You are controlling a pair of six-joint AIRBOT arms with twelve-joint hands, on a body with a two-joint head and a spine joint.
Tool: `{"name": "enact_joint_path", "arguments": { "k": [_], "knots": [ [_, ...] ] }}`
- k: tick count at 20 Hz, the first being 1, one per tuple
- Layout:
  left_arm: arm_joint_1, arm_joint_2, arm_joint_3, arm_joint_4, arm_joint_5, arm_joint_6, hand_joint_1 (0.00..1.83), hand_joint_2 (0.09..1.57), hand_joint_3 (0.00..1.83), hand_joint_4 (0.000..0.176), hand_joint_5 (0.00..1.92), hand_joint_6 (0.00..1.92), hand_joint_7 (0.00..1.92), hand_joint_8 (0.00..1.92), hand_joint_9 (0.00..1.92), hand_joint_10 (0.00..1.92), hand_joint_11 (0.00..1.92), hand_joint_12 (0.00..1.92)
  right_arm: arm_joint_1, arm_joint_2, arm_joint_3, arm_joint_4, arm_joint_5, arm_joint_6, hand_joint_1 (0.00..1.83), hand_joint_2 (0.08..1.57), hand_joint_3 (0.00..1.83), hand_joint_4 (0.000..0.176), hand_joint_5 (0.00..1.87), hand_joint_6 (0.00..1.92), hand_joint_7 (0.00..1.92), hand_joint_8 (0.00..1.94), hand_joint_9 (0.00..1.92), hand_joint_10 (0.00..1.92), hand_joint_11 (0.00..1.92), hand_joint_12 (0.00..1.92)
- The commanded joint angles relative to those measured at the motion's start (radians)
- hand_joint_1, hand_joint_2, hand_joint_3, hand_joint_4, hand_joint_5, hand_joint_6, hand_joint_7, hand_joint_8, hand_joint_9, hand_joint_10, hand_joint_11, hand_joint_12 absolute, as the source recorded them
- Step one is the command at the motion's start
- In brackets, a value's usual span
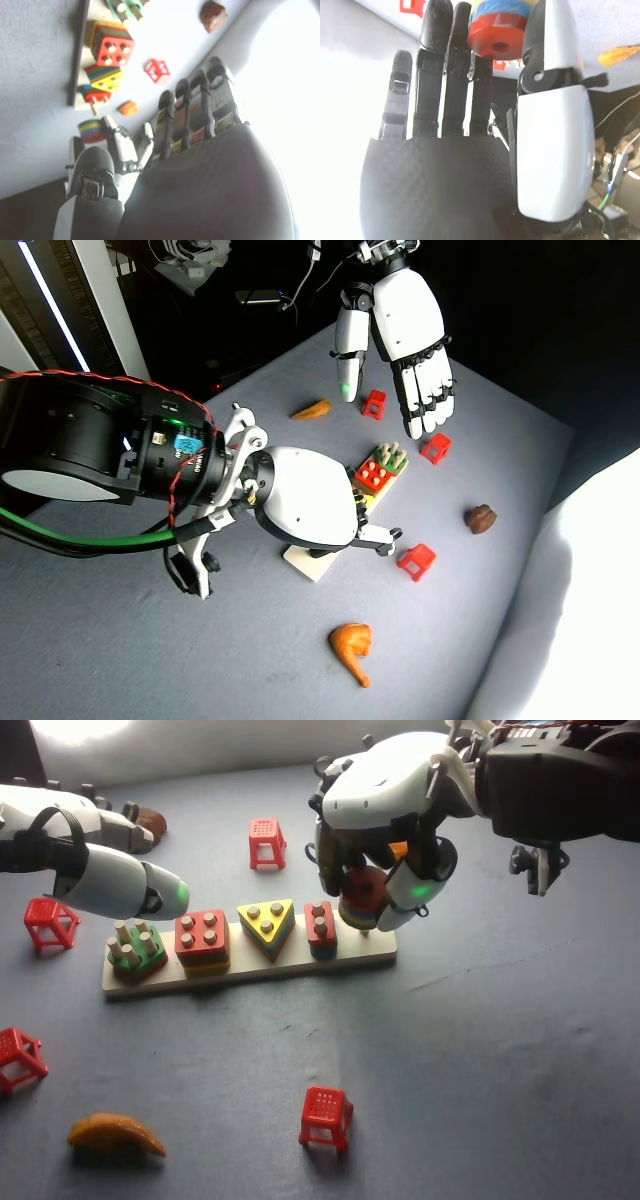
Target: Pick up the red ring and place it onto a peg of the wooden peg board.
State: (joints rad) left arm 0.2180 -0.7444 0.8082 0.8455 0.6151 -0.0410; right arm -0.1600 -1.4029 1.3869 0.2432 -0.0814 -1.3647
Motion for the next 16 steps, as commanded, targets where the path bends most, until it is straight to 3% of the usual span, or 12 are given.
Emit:
{"name": "enact_joint_path", "arguments": {
  "k": [1, 5, 12, 14, 16],
  "knots": [
    [-0.011, -0.003, 0.002, 0.049, -0.036, 0.004, 0.0, 1.29, 0.0, 0.0, 0.11, 0.0, 0.09, 0.01, 0.06, 0.0, 0.0, 0.15, 0.007, 0.003, 0.009, 0.004, 0.1, -0.003, 1.39, 1.06, 0.0, 0.0, 1.01, 0.82, 1.27, 0.65, 0.91, 1.03, 0.0, 0.58],
    [-0.011, -0.007, 0.002, 0.049, -0.036, 0.004, 0.0, 1.29, 0.0, 0.0, 0.14, 0.0, 0.1, 0.0, 0.07, 0.0, 0.0, 0.18, 0.002, 0.003, 0.014, 0.004, 0.099, -0.007, 1.39, 1.05, 0.0, 0.0, 1.03, 0.79, 1.28, 0.66, 0.92, 1.0, 0.0, 0.64],
    [-0.012, -0.01, 0.002, 0.049, -0.036, 0.004, 0.0, 1.29, 0.0, 0.0, 0.13, 0.0, 0.1, 0.0, 0.07, 0.0, 0.0, 0.17, -0.017, 0.003, 0.014, 0.002, 0.108, -0.023, 1.39, 1.07, 0.0, 0.0, 1.01, 0.81, 1.25, 0.72, 0.89, 1.03, 0.0, 0.56],
    [-0.012, -0.011, 0.002, 0.049, -0.036, 0.004, 0.0, 1.29, 0.0, 0.0, 0.12, 0.0, 0.09, 0.0, 0.06, 0.0, 0.0, 0.14, -0.02, 0.001, 0.014, 0.002, 0.118, -0.024, 1.39, 1.06, 0.0, 0.0, 0.99, 0.88, 1.28, 0.64, 0.92, 0.98, 0.0, 0.58],
    [-0.013, -0.012, 0.002, 0.049, -0.036, 0.004, 0.0, 1.3, 0.0, 0.0, 0.13, 0.0, 0.11, 0.0, 0.06, 0.0, 0.0, 0.17, -0.022, -0.007, 0.016, 0.002, 0.124, -0.026, 1.39, 1.06, 0.0, 0.0, 1.01, 0.8, 1.25, 0.72, 0.91, 1.03, 0.0, 0.65]
  ]
}}
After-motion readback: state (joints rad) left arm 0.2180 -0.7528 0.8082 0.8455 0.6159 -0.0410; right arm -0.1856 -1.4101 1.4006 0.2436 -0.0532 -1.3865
